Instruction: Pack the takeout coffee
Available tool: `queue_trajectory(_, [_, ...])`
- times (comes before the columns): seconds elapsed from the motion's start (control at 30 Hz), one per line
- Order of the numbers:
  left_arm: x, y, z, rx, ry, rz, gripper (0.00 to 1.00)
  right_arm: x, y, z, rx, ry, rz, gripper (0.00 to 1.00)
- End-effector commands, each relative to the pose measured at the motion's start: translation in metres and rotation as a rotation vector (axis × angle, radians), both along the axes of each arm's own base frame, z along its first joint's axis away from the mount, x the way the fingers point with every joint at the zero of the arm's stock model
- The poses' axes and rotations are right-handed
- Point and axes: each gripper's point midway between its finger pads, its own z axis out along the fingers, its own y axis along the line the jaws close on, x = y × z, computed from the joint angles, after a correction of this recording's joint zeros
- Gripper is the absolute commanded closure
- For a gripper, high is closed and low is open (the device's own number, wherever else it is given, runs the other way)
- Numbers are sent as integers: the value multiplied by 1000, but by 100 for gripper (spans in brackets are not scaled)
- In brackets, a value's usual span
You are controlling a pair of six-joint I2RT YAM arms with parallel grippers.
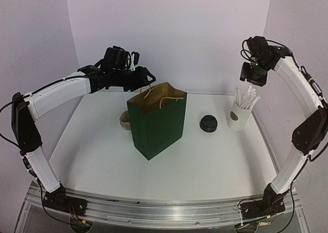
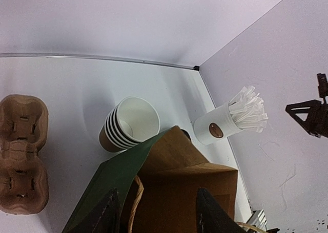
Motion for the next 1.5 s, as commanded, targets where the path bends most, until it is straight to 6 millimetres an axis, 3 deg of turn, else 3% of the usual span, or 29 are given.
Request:
queue_trajectory(0.0, [2, 9, 47, -21, -104, 37, 45, 25, -1, -16, -19, 19, 28, 50])
queue_trajectory(0.23, [0, 20, 65, -22, -141, 71, 44, 47, 4, -43, -6, 69, 60, 64])
queue_trajectory(0.5, [2, 24, 60, -17, -130, 100, 44, 55, 7, -55, 0, 89, 67, 74])
queue_trajectory(0.93, [9, 15, 56, -5, -133, 82, 45, 44, -11, -53, -52, 92, 34, 74])
queue_trajectory(1.2, [13, 12, 52, -2, -130, 82, 45, 35, -13, -71, -51, 128, 36, 77])
queue_trajectory(1.47, [17, 9, 48, 2, -126, 81, 46, 46, -8, -72, -46, 110, 61, 80])
